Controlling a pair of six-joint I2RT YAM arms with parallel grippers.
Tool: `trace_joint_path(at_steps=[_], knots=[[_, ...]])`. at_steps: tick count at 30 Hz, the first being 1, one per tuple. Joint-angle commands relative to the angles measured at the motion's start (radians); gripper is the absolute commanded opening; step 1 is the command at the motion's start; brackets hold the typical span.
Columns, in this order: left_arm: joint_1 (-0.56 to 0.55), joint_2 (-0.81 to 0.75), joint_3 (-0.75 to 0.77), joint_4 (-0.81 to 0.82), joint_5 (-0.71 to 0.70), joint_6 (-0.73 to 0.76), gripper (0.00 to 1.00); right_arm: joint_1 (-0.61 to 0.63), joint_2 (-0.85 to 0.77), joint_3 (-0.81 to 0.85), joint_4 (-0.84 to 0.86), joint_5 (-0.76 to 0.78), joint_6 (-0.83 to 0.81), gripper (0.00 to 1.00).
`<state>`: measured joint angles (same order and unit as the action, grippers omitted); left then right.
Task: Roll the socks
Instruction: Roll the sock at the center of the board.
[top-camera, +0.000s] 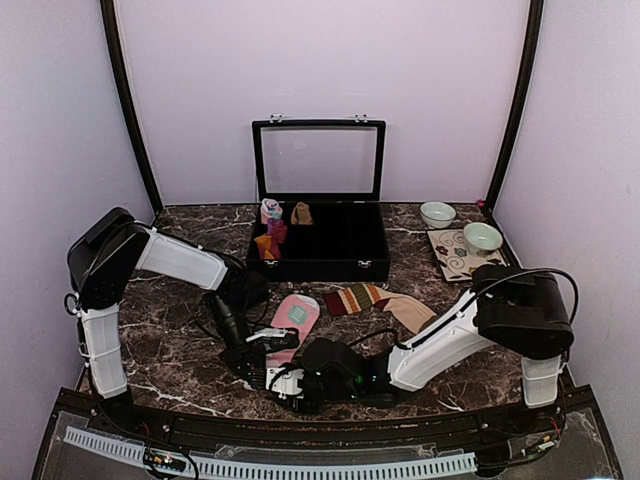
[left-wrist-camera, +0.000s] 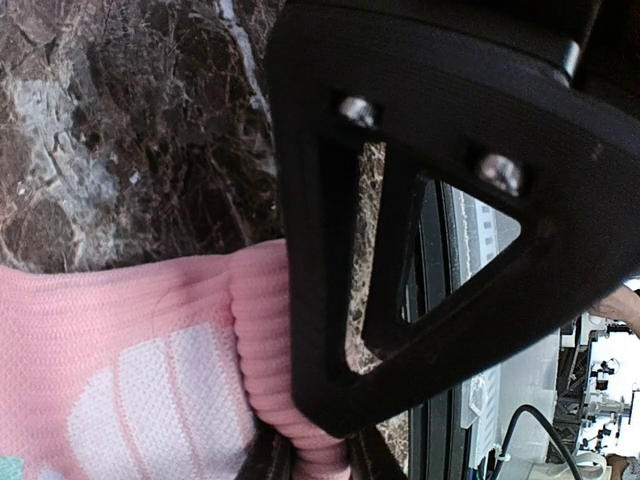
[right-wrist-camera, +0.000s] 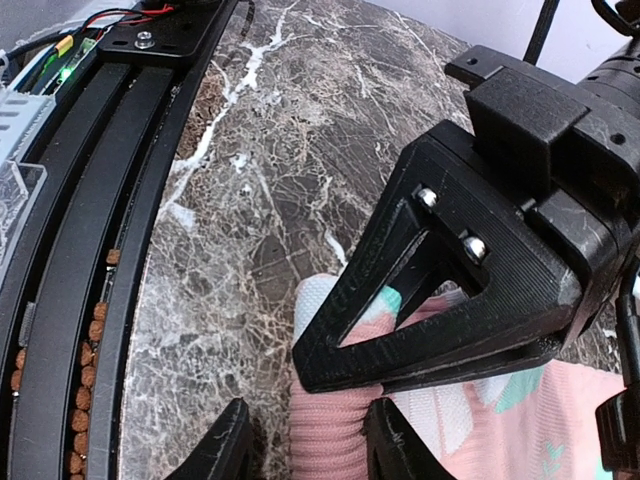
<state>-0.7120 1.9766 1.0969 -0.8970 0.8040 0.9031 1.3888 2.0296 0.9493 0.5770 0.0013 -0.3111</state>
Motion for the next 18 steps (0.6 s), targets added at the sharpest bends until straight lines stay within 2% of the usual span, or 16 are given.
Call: trace_joint_path(at_steps=[1, 5, 12, 13, 18], knots=[[-0.012, 0.041, -0.032, 0.020, -0.150, -0.003, 0.18, 0.008, 0.034, 0.029, -0.015, 0.021, -0.028, 0.38], [-0.012, 0.041, -0.034, 0.022, -0.150, -0.006, 0.20, 0.007, 0.046, 0.023, -0.029, 0.022, -0.022, 0.34], [-0.010, -0.021, -0.063, 0.054, -0.192, -0.025, 0.39, 0.003, 0.108, 0.027, -0.067, 0.007, 0.016, 0.29], [-0.009, -0.036, -0.068, 0.054, -0.194, -0.028, 0.48, 0.001, 0.116, 0.028, -0.078, 0.001, 0.022, 0.27], [-0.001, -0.153, -0.107, 0.100, -0.272, -0.075, 0.50, -0.010, 0.130, 0.010, -0.096, -0.031, 0.073, 0.17]])
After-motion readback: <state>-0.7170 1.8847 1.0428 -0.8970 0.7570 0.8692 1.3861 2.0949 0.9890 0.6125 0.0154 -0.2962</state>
